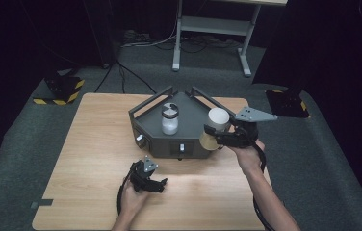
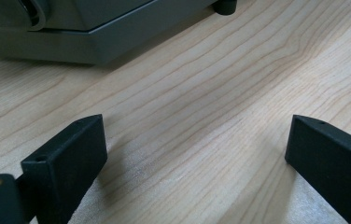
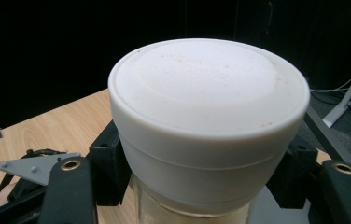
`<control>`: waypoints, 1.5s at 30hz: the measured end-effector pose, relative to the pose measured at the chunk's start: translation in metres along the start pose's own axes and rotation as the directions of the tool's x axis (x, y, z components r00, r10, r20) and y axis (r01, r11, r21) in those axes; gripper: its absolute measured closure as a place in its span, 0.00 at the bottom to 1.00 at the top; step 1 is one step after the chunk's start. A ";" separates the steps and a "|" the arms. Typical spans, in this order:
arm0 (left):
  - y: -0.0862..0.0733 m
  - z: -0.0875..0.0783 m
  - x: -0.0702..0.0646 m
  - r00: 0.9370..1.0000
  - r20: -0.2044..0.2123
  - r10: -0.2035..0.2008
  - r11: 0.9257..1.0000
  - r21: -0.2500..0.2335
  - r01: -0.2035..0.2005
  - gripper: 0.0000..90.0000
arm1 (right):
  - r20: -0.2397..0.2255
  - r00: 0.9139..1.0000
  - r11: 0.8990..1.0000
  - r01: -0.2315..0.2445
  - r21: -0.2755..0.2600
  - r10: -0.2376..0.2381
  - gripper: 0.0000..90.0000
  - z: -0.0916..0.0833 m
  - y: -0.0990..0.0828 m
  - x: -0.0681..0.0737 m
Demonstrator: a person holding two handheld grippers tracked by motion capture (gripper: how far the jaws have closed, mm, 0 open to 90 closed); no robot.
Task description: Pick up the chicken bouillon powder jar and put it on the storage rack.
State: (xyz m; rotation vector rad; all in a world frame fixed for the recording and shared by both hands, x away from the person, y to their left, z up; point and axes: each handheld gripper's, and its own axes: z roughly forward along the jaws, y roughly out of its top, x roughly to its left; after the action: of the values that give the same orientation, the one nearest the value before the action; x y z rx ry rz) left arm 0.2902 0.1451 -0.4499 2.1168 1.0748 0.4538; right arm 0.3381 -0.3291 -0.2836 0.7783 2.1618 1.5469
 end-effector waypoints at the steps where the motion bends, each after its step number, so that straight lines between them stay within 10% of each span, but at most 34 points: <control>1: 0.000 0.000 0.000 1.000 0.000 0.000 1.000 0.000 0.000 0.06 | 0.001 1.000 1.000 -0.003 0.002 0.003 0.39 0.001 0.001 0.000; 45: 0.000 0.000 0.001 1.000 0.001 0.002 1.000 0.000 -0.002 0.06 | 0.127 0.991 0.995 -0.051 0.085 0.040 0.39 0.074 0.017 -0.010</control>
State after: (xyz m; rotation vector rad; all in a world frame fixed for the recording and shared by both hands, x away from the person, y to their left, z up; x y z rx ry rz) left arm 0.2906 0.1457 -0.4498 2.1181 1.0722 0.4531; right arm 0.3935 -0.2765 -0.2926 0.9328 2.1463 1.3927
